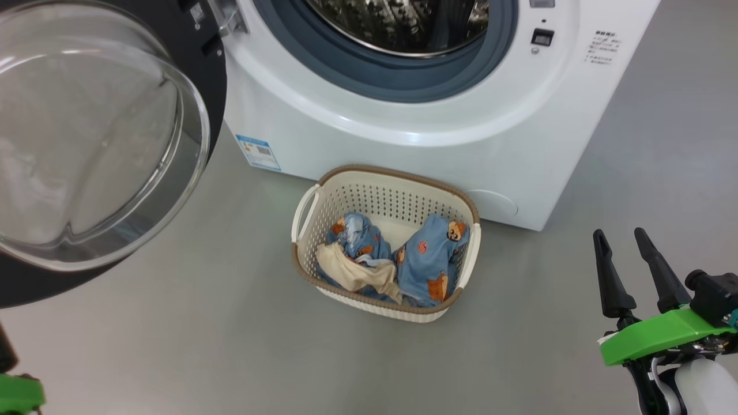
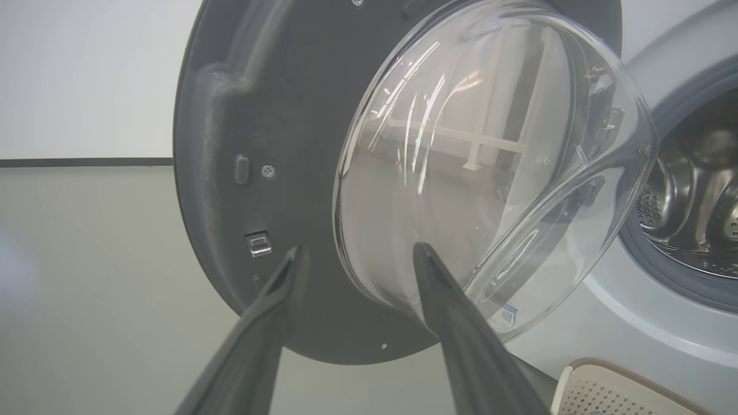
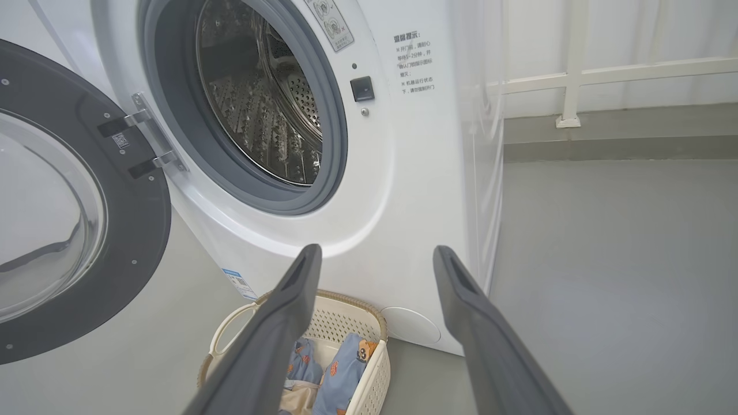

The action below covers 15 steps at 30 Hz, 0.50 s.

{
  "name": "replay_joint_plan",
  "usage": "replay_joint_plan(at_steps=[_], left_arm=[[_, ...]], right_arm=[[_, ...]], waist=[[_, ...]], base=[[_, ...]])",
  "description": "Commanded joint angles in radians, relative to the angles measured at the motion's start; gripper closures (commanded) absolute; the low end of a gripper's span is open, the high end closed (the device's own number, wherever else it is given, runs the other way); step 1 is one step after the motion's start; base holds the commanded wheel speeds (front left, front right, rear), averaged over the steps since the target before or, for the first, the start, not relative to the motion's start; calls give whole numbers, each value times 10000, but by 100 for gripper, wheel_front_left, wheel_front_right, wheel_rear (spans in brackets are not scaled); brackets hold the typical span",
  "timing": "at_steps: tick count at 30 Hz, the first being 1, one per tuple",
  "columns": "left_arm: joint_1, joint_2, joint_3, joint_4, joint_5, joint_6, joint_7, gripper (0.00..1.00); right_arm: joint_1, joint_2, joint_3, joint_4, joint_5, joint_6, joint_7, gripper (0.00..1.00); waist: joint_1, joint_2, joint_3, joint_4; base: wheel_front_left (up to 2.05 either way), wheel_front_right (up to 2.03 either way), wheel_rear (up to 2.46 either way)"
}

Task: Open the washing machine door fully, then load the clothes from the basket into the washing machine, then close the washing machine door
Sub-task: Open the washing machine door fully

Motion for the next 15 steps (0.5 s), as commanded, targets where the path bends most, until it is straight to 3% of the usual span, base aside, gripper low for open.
replay_joint_plan(at_steps=[1,15], left_arm=[[178,296,191,-534,-74,8,-65,0],[995,-130,-1153,-1868,7,8,-65,0]], right_arm=[[121,-43,183,-243,21,58,-90,0],[373,3,-69,-365,27,58,-90,0]], waist=[[0,0,-245,-127],[0,0,-551,-959]], base=[[0,0,0],[0,0,0]])
